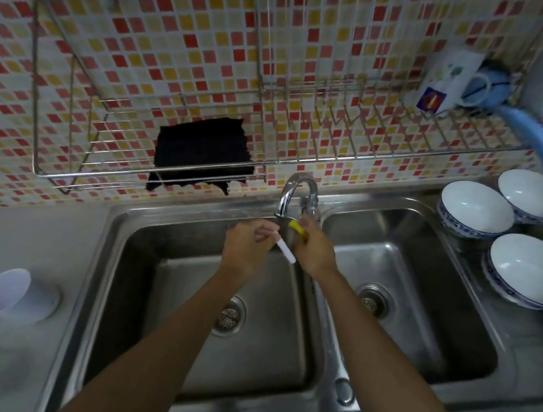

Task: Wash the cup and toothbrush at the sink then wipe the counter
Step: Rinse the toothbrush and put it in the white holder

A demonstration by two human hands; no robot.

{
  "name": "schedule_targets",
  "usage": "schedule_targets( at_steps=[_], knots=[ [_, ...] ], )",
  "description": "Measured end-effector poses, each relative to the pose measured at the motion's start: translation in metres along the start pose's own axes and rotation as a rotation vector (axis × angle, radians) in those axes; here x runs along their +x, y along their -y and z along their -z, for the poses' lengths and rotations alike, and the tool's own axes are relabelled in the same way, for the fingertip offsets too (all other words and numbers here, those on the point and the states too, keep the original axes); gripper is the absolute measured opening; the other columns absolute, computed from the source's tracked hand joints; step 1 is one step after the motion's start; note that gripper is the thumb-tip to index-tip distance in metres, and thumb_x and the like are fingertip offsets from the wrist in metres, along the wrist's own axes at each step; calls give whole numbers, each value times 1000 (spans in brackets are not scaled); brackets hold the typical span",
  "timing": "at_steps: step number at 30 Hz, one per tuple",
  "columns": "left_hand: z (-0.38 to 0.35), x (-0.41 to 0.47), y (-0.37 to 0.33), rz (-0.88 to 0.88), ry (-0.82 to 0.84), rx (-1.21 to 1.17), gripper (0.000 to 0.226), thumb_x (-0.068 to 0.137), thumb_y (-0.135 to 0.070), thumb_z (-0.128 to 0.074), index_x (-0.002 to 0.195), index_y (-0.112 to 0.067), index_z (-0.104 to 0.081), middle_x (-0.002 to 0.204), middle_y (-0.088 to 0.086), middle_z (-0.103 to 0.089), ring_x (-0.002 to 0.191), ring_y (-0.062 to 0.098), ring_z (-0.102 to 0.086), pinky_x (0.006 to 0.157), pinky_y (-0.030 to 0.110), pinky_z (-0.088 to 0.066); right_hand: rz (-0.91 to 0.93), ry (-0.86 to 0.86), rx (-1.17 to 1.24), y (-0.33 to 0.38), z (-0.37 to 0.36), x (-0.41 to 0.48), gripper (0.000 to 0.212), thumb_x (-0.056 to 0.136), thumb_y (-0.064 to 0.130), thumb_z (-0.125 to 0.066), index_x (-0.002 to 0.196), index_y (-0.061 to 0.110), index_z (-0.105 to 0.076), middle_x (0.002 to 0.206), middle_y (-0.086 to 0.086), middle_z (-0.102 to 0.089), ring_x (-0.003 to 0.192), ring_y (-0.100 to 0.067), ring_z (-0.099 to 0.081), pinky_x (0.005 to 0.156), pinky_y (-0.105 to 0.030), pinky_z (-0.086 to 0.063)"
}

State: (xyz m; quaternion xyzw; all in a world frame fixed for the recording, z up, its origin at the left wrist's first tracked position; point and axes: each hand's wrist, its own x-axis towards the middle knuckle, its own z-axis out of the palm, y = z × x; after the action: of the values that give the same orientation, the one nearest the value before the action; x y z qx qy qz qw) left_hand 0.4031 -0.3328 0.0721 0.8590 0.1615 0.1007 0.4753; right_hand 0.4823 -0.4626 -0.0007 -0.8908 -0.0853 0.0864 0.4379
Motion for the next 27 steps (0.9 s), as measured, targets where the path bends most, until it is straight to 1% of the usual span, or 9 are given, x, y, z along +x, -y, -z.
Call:
schedule_targets(
  at_steps=[3,6,9,11,14,16,19,23,27],
  knots=[
    [-1,3,-3,-13,-3,1,12,85,-7,-68,97,-5,-73,90,7,-73,76,6,-64,71,3,-46,-65,-112,181,-1,17,-5,37,94,16,-52,131,23,-53,115,-4,-64,102,-23,-60,84,-27,-44],
    [-4,3,-7,-43,12,-13,13,87,-7,-66,99,-6,-72,93,7,-73,83,12,-66,73,8,-49,-244,-136,463,-14,29,-11,37,91,14,-52,127,22,-59,109,-3,-66,98,-23,-63,84,-34,-52],
    [-3,-2,-7,-90,8,-19,13,87,-6,-66,99,-7,-73,92,4,-73,75,0,-65,71,10,-51,-450,-38,908,-26,37,-24,38,85,7,-46,116,18,-64,102,-14,-64,82,-25,-63,63,-30,-51],
    [-1,-5,-3,-115,-19,-31,14,86,-7,-67,99,-6,-73,91,1,-72,72,-7,-64,70,6,-49,-506,14,1028,-31,41,-36,42,84,6,-41,117,22,-62,96,-15,-62,72,-25,-59,53,-28,-47],
    [2,-5,1,-122,-51,-5,13,86,-9,-68,98,-8,-73,90,-1,-73,72,-9,-64,70,4,-48,-528,71,1023,-31,36,-48,35,91,10,-44,118,25,-60,93,-9,-64,70,-22,-57,50,-25,-44],
    [2,-4,1,-124,-21,9,13,86,-8,-68,98,-9,-73,91,0,-72,73,-4,-65,71,3,-48,-529,125,973,-32,29,-50,30,92,14,-52,118,26,-61,101,-10,-66,74,-22,-60,48,-25,-44],
    [3,-5,-2,-148,-2,35,14,86,-10,-68,99,-11,-73,94,-1,-72,80,-1,-63,76,4,-47,-500,170,915,-29,17,-51,33,90,14,-59,119,30,-61,111,-14,-65,77,-23,-63,46,-25,-46],
    [17,-8,4,-177,-44,82,12,85,-13,-69,97,-14,-73,93,-4,-72,82,3,-64,77,5,-45,-475,222,935,-9,7,-49,36,90,8,-59,121,25,-57,90,-14,-65,66,-21,-61,46,-26,-45],
    [47,-17,27,-169,-103,281,16,90,-20,-63,103,-15,-72,97,0,-73,82,5,-65,73,8,-43,-366,307,851,13,-3,-47,21,92,10,-60,111,17,-60,78,-10,-64,62,-19,-60,49,-26,-47]
  ],
)
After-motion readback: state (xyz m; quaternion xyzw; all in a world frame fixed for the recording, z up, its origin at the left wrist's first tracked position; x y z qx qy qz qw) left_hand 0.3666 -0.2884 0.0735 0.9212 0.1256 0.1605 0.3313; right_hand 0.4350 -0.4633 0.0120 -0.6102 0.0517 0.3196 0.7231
